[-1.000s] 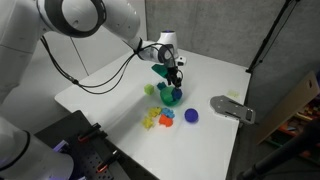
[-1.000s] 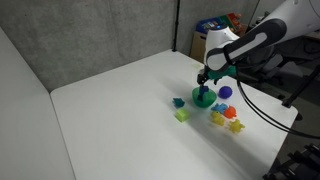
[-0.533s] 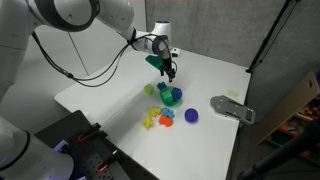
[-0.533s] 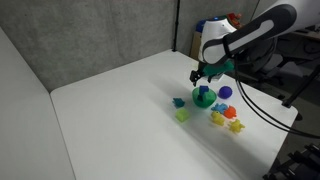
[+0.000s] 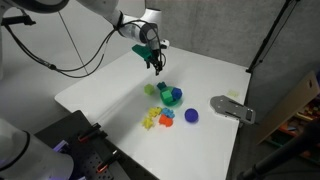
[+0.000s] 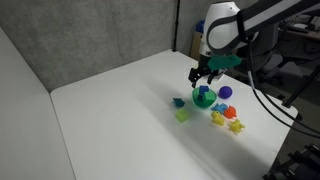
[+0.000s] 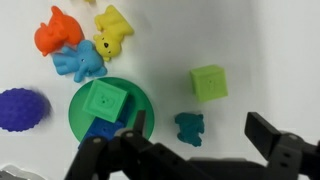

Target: Pick up the top blue block and move the green bowl a little to the left, put the blue block in the green bowl, pick up the top green block and put it in the green bowl, pick up the stacked blue block from the table and put it in the green bowl

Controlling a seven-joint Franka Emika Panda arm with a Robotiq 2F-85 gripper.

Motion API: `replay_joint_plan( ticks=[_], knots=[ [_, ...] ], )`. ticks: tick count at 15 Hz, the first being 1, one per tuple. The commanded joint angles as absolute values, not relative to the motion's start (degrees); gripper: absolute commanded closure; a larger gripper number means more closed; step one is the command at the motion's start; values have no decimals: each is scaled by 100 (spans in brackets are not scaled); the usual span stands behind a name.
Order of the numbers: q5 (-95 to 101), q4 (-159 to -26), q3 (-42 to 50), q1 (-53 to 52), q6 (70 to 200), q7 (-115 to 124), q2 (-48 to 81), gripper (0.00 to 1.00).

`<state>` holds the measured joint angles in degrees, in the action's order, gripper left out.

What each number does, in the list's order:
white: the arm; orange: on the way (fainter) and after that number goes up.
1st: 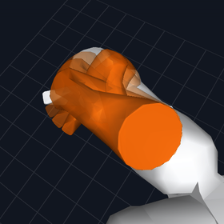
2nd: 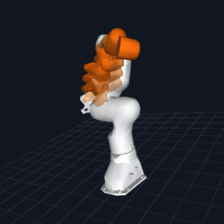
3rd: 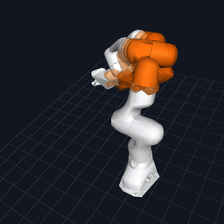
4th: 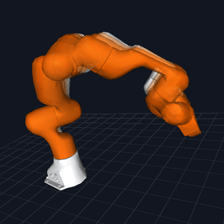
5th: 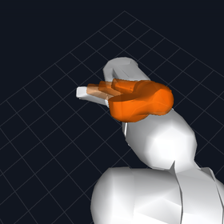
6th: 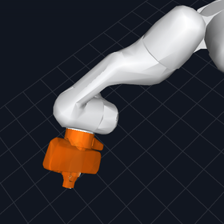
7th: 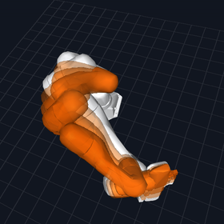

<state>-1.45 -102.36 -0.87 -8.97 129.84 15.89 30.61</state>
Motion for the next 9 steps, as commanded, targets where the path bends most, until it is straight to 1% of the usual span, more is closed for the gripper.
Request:
replay_joint_plan(
  ticks=[1,6,9],
  knots=[
    [-242,-11203,-233,-854,12803,1452,2076,0],
    [-176,-12048,-228,-791,12504,1578,885,0],
    [-162,-12245,-197,-654,12140,1505,278,0]
  ],
)
